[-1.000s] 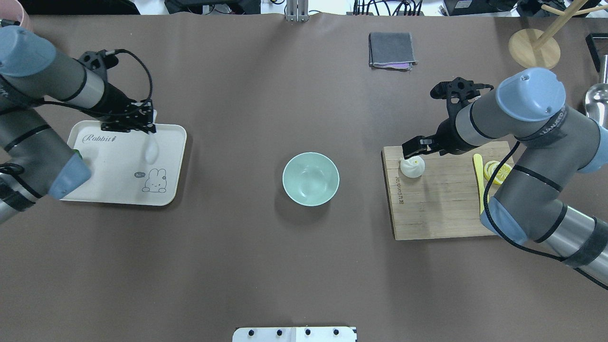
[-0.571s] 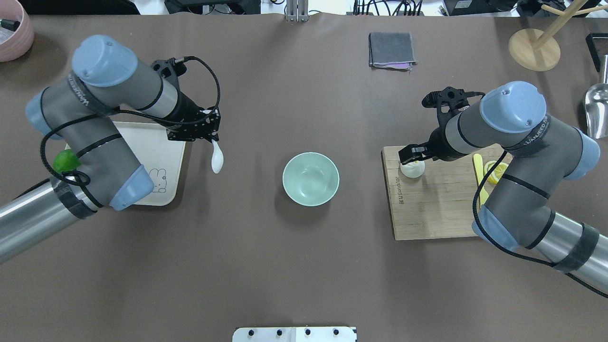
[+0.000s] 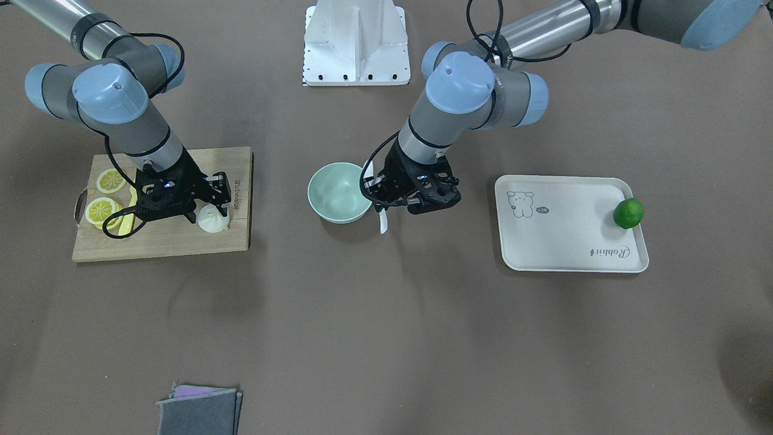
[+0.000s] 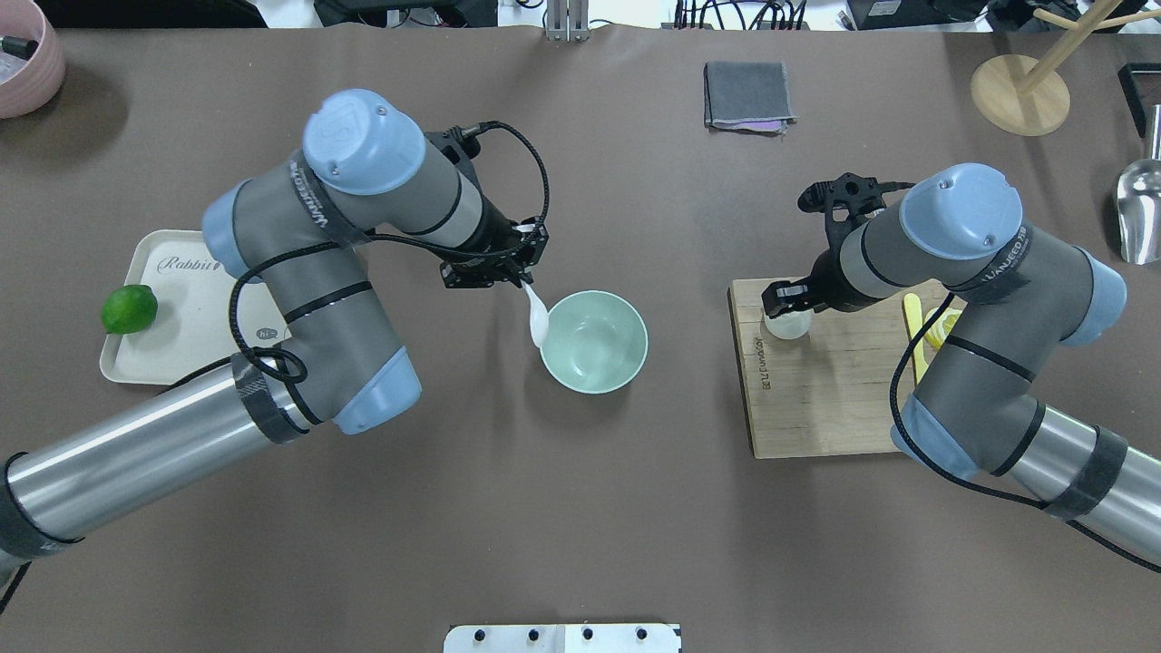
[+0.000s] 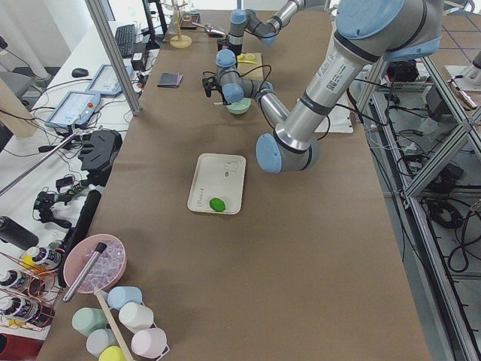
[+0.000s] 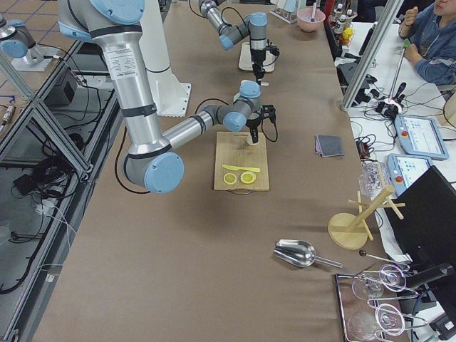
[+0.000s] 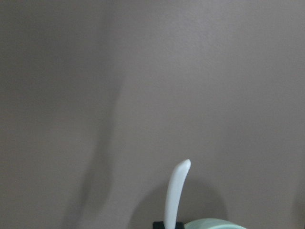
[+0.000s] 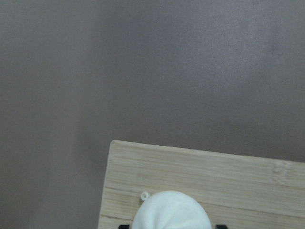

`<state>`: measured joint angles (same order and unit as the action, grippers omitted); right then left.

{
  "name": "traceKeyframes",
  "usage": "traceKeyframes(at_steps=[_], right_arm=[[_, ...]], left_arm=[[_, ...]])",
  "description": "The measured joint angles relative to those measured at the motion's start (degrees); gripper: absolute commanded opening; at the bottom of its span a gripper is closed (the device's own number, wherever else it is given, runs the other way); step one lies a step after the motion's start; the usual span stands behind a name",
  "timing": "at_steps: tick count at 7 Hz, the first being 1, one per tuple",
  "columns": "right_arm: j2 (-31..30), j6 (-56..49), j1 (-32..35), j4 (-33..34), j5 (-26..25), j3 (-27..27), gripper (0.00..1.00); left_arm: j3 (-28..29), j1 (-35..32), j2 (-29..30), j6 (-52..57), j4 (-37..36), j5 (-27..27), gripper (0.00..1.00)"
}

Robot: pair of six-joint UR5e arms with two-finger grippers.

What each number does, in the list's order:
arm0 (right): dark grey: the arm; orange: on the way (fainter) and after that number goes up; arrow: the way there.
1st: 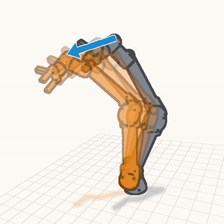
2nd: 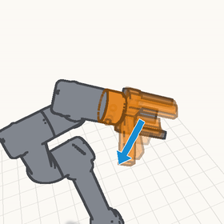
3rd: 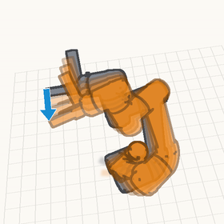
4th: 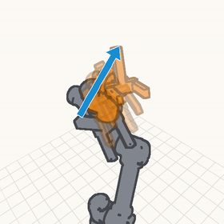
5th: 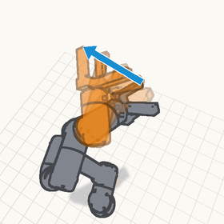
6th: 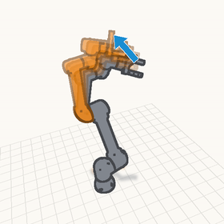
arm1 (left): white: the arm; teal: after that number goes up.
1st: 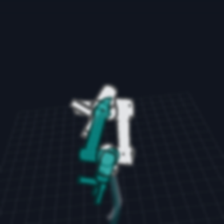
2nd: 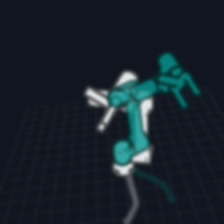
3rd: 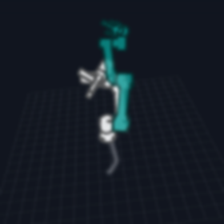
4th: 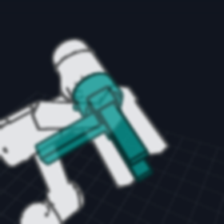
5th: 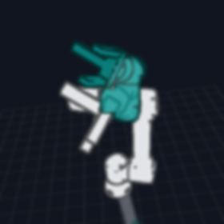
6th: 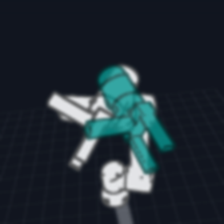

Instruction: Put spoon and bun in bowl

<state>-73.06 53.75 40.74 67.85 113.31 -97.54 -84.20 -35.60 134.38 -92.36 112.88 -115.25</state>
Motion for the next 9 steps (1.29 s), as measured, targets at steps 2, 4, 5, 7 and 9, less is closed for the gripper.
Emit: traceKeyframes(at_steps=[2,4,5,7,9], right_arm=[[0.47,0.15,-0.1,0.0,0.27,0.63,0.0],[0.63,0.21,-0.12,0.06,0.64,0.39,0.0],[1.02,0.23,-0.05,0.08,0.8,0.02,0.0],[3.05,1.0,0.18,0.32,0.93,-0.22,0.0],[6.4,3.88,0.26,0.84,0.95,-0.2,0.0]], left_arm=[[1.58,0.64,1.83,-1.02,0.03,0.74,0.0],[4.11,1.56,3.78,-1.24,0.43,2.9,0.64],[4.69,2.14,4.14,-1.29,0.69,4.1,0.98],[4.64,2.7,4.24,-1.36,0.81,4.79,0.99],[2.81,2.48,3.93,-1.31,0.62,4.73,0.99]])
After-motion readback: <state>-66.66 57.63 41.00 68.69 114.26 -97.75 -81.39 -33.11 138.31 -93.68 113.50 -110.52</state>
